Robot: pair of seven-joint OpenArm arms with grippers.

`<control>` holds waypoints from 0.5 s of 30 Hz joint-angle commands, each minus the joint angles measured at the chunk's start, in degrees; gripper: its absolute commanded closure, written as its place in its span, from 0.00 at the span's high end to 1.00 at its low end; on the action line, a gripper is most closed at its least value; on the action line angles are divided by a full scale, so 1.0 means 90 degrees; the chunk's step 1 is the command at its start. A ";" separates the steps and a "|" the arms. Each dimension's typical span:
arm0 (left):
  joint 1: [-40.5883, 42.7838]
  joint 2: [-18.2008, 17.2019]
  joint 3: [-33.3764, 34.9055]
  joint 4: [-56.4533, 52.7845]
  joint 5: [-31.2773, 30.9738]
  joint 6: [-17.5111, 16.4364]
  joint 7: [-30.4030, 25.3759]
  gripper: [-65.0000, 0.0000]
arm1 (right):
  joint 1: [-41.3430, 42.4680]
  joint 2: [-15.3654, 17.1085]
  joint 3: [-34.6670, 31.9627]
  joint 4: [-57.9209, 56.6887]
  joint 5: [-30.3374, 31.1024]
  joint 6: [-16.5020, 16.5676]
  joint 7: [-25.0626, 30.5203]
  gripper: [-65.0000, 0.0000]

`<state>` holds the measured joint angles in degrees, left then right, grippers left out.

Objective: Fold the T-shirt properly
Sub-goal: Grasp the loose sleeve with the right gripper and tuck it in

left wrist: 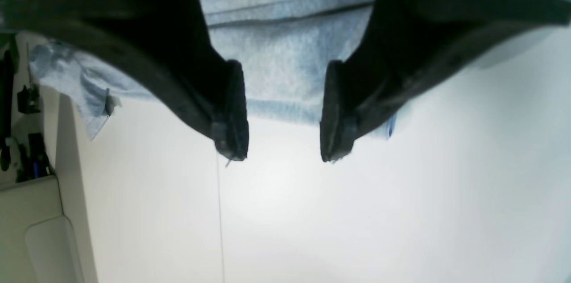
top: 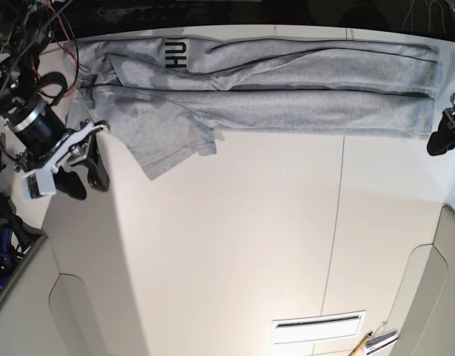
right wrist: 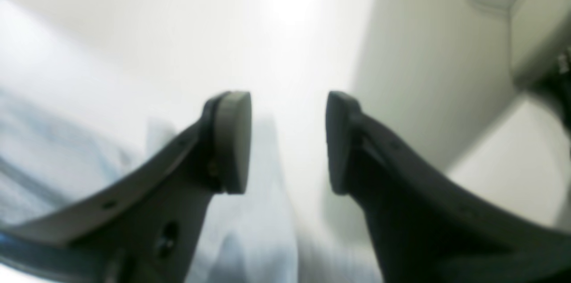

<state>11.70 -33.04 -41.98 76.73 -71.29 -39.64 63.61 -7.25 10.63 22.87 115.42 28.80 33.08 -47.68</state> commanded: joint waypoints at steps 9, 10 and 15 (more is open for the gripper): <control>-0.0032 -0.0172 -0.0053 0.0104 -0.0095 -0.0040 -0.0092 0.46 | 0.1239 -0.0369 -0.0032 -0.1977 -0.0770 -0.0041 0.0136 0.42; -0.0032 -0.0172 -0.0053 0.0104 -0.0100 -0.0040 -0.0092 0.46 | 0.1331 -0.0369 -0.0032 -0.2276 -0.0850 -0.0039 0.0138 0.42; -0.0032 -0.0172 -0.0053 0.0104 -0.0100 -0.0040 -0.0138 0.46 | 0.1673 -0.0372 -0.0165 -0.3738 -0.0845 -0.0036 0.0138 0.42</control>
<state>11.75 -33.01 -41.98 76.77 -70.74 -39.64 63.42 6.70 6.83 21.34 80.60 20.10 32.38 -47.66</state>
